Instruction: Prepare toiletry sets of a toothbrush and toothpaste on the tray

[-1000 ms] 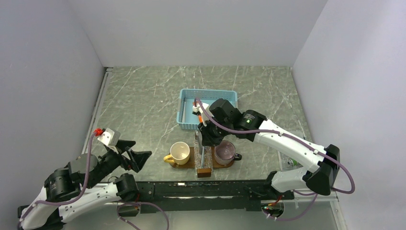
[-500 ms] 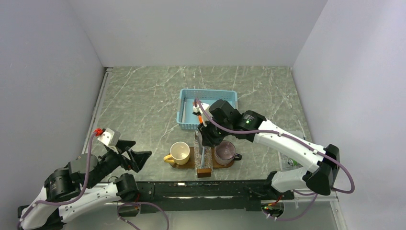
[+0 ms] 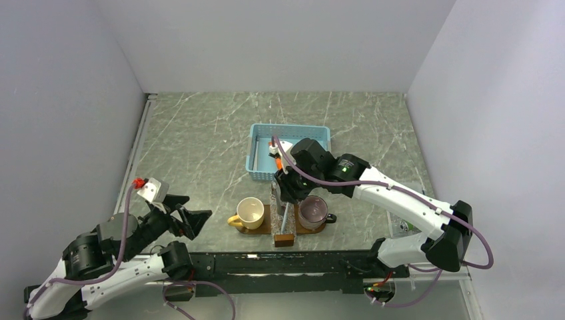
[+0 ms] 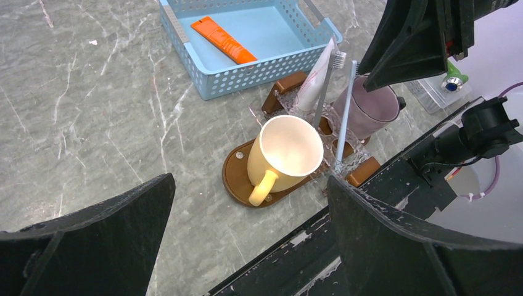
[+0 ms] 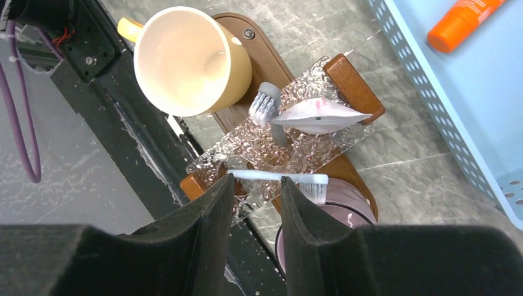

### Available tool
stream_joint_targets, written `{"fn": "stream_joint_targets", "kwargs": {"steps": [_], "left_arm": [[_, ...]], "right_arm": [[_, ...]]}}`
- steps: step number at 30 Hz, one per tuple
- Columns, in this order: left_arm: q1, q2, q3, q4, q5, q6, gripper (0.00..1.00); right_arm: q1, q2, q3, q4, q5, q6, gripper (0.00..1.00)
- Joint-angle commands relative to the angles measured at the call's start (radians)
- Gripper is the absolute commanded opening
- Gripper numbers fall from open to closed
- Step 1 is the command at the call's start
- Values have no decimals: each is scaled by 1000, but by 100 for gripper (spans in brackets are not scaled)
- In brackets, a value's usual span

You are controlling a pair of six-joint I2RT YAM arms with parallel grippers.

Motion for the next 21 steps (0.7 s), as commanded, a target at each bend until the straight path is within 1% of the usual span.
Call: {"fn": "stream_joint_targets", "kwargs": {"steps": [1, 11, 16, 19, 21], "left_arm": [[-1, 24, -4, 36, 3, 12, 99], [-1, 38, -2, 38, 0, 15, 99], [-1, 75, 9, 37, 0, 20, 99], [-1, 98, 9, 57, -7, 32, 99], [-1, 118, 12, 67, -13, 36, 99]], "right_arm": [[-2, -34, 5, 40, 46, 16, 36], [-8, -86, 19, 51, 129, 29, 41], [-10, -153, 0, 78, 222, 48, 42], [-10, -203, -37, 114, 284, 73, 44], [-9, -235, -66, 133, 323, 85, 48]]}}
